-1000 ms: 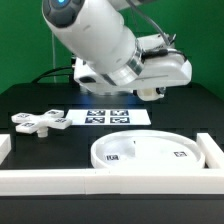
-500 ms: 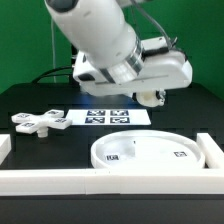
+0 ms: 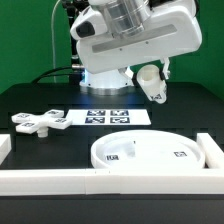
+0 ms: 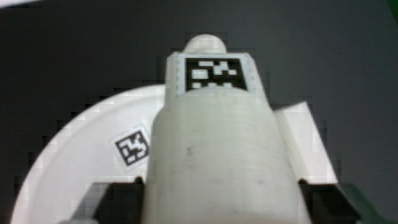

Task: Assemble round table

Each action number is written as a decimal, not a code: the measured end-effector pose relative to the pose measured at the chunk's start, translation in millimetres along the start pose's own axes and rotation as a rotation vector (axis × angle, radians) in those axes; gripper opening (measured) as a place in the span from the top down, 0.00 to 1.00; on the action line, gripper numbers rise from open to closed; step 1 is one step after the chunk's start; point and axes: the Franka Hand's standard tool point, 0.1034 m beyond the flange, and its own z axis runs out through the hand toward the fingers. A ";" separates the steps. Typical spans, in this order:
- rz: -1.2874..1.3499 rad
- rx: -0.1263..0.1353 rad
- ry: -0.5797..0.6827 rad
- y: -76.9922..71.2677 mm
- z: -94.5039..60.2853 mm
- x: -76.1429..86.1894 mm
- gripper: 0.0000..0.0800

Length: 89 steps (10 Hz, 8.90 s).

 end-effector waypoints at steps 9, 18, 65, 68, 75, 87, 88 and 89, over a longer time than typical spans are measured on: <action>-0.337 -0.177 0.759 10.1 -1.8 32.2 0.49; -0.358 -0.170 0.701 -5.6 9.8 37.3 0.49; -0.428 -0.253 0.319 -2.0 26.4 58.9 0.49; -0.418 -0.250 0.320 -1.9 26.4 59.0 0.49; 0.238 -0.052 0.439 9.3 24.5 55.9 0.49; 1.134 0.185 0.364 3.7 31.4 46.9 0.49; 1.073 0.162 0.359 3.1 32.1 45.7 0.49; 0.991 0.131 0.340 0.0 31.6 45.2 0.28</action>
Offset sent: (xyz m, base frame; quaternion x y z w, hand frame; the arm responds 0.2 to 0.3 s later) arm 0.0062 -0.0203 -0.0055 -0.0941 0.2597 -0.1534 0.9488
